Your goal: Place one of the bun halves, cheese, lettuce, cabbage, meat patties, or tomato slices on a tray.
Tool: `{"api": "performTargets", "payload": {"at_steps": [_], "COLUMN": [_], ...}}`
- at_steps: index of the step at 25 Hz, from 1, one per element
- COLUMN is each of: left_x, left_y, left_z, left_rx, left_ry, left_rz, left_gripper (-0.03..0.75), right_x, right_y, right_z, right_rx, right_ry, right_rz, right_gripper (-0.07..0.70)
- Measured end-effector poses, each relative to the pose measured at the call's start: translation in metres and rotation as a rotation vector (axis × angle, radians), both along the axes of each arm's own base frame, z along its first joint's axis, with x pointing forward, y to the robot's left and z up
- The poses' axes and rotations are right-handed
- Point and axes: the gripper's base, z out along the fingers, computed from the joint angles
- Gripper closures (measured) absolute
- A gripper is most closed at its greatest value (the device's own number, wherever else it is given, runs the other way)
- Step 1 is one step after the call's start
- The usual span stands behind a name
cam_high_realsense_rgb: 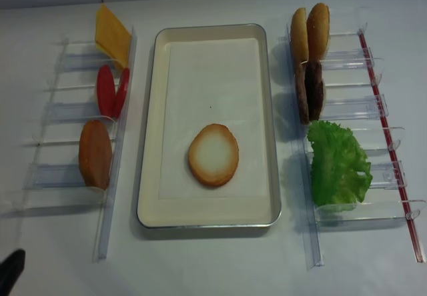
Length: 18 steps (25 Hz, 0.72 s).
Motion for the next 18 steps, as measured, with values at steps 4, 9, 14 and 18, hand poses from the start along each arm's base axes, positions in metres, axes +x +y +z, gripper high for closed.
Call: {"api": "performTargets", "payload": {"at_steps": [4, 9, 14, 18], "left_x": [-0.013, -0.022, -0.02, -0.019], "left_y": [0.002, 0.002, 0.001, 0.001], "left_z": [-0.028, -0.046, -0.049, -0.049], "left_rx": [-0.017, -0.059, -0.071, -0.084], "left_ry": [-0.009, -0.068, -0.079, -0.08], "left_rz": [-0.008, -0.03, -0.027, -0.013], "left_gripper": [0.204, 0.204, 0.204, 0.204], "right_x": [0.0, 0.0, 0.0, 0.0], "right_y": [0.0, 0.0, 0.0, 0.0], "right_z": [0.0, 0.0, 0.0, 0.0], "right_rx": [0.002, 0.002, 0.002, 0.001], "right_ry": [0.0, 0.0, -0.002, -0.002], "right_rz": [0.008, 0.008, 0.008, 0.008], "right_gripper": [0.358, 0.358, 0.358, 0.358]}}
